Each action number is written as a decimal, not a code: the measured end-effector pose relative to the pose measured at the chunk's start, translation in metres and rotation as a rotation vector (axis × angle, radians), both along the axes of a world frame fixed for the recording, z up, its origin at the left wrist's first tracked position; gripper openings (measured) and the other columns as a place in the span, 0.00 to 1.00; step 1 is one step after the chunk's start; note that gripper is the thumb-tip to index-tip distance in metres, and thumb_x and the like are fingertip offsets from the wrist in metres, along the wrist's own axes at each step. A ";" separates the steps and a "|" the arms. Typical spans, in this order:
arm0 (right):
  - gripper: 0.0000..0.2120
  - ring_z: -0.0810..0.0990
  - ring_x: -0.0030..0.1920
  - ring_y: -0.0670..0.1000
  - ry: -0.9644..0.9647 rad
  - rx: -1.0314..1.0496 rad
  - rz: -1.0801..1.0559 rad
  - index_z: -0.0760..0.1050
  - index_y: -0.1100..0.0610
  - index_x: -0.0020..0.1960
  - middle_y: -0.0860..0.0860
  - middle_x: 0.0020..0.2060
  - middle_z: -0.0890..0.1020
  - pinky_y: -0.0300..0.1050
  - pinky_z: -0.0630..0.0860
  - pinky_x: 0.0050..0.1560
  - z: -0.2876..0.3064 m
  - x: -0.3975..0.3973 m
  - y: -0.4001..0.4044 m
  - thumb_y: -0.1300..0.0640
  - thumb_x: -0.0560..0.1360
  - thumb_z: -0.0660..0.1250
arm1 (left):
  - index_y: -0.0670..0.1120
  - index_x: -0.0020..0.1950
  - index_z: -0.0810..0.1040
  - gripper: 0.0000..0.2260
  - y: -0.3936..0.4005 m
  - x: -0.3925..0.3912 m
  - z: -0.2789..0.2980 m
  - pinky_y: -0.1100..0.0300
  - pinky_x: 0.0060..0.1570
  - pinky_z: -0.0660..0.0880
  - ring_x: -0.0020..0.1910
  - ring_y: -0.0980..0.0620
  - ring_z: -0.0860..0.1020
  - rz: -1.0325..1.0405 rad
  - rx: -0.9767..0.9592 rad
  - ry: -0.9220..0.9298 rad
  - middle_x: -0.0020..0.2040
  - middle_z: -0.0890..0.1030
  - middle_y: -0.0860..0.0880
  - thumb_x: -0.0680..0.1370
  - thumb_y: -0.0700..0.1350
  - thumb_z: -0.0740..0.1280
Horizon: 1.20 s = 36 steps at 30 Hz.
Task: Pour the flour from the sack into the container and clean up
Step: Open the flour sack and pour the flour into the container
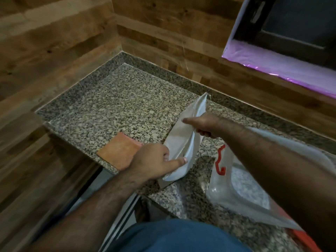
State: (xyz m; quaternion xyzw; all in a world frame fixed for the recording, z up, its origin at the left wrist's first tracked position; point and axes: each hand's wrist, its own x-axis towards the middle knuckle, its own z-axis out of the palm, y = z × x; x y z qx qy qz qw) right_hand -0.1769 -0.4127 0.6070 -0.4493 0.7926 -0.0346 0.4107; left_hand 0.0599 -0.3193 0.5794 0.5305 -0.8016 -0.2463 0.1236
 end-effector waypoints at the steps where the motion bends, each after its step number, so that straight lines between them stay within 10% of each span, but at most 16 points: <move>1: 0.29 0.70 0.28 0.48 0.016 -0.011 0.005 0.81 0.57 0.48 0.50 0.33 0.77 0.39 0.65 0.28 -0.002 0.003 0.000 0.30 0.74 0.72 | 0.47 0.30 0.71 0.34 -0.006 -0.006 0.003 0.57 0.29 0.62 0.25 0.51 0.69 -0.046 0.014 -0.080 0.26 0.69 0.51 0.70 0.78 0.65; 9: 0.31 0.86 0.38 0.51 0.198 -0.114 0.035 0.82 0.58 0.41 0.51 0.36 0.86 0.47 0.85 0.46 -0.004 0.023 -0.006 0.28 0.74 0.69 | 0.44 0.30 0.69 0.20 -0.024 -0.031 0.002 0.56 0.29 0.68 0.26 0.45 0.71 -0.277 0.095 -0.230 0.26 0.69 0.48 0.71 0.55 0.71; 17: 0.28 0.79 0.48 0.56 0.471 -0.107 0.220 0.78 0.62 0.65 0.57 0.53 0.83 0.47 0.79 0.49 -0.008 0.040 -0.023 0.38 0.86 0.58 | 0.45 0.28 0.74 0.29 -0.041 -0.030 -0.003 0.55 0.31 0.68 0.26 0.48 0.72 -0.264 0.297 -0.156 0.26 0.72 0.49 0.72 0.69 0.72; 27: 0.30 0.75 0.33 0.53 0.534 -0.444 0.268 0.70 0.54 0.33 0.50 0.30 0.74 0.45 0.69 0.34 0.053 0.049 0.000 0.33 0.84 0.57 | 0.51 0.27 0.68 0.32 -0.071 -0.005 0.034 0.60 0.34 0.61 0.21 0.56 0.65 -0.003 0.465 0.402 0.23 0.68 0.56 0.77 0.76 0.58; 36: 0.31 0.78 0.32 0.53 0.660 -1.033 0.234 0.74 0.55 0.33 0.51 0.29 0.76 0.48 0.74 0.34 0.186 0.017 0.012 0.34 0.84 0.58 | 0.47 0.42 0.78 0.25 -0.157 -0.014 0.110 0.58 0.33 0.67 0.31 0.50 0.72 0.403 0.202 0.810 0.36 0.77 0.48 0.85 0.66 0.60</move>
